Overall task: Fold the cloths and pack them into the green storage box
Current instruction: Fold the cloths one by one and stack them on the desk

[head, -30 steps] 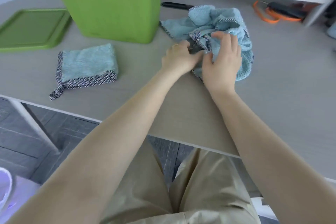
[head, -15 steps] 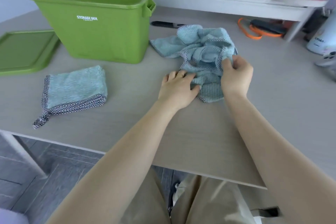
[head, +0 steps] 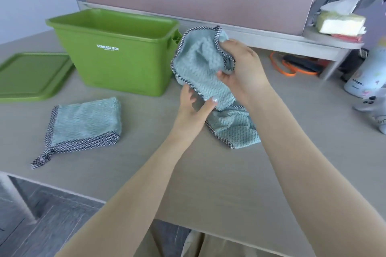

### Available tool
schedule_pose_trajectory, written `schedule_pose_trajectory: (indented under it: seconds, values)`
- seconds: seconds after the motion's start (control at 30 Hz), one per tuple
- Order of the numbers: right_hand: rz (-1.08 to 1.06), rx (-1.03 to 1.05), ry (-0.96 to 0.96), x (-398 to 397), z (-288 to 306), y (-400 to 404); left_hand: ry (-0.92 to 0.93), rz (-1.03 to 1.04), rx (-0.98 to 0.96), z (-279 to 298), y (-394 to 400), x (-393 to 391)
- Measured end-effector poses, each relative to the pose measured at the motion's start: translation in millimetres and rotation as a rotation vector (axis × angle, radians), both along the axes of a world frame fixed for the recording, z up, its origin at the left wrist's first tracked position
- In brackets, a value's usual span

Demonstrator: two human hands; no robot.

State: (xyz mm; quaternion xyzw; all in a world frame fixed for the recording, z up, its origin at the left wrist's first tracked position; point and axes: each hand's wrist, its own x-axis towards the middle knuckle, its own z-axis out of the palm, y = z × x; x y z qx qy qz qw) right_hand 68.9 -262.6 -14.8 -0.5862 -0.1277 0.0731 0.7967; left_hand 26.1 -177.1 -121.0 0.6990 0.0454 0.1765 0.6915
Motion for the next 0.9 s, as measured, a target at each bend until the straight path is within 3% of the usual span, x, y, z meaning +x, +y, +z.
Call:
schedule_pose_trajectory:
  seconds: [0.1,0.2,0.3,0.43,0.6,0.7,0.8,0.9]
  values:
    - [0.125,0.044,0.044,-2,-7,6,-0.101,0.055,-0.196,16,13,-20]
    - [0.131,0.027,-0.010,0,-15,11,-0.122,0.077,-0.239,24,26,-49]
    - [0.064,0.067,0.104,6,-21,21,-0.110,0.039,-0.373,48,43,-71]
    - [0.105,0.086,0.187,9,-28,43,-0.003,0.108,-0.328,79,99,-75]
    - [0.148,-0.192,0.019,4,-35,69,-0.073,0.077,-0.077,103,131,-103]
    - [0.471,-0.127,-0.039,-6,-30,87,0.008,-0.028,0.127,126,154,-112]
    - [0.785,-0.284,-0.172,-29,-22,103,0.081,-0.049,0.258,148,167,-120]
    - [0.922,-0.402,-0.194,-44,-7,116,0.105,-0.007,0.179,167,182,-128]
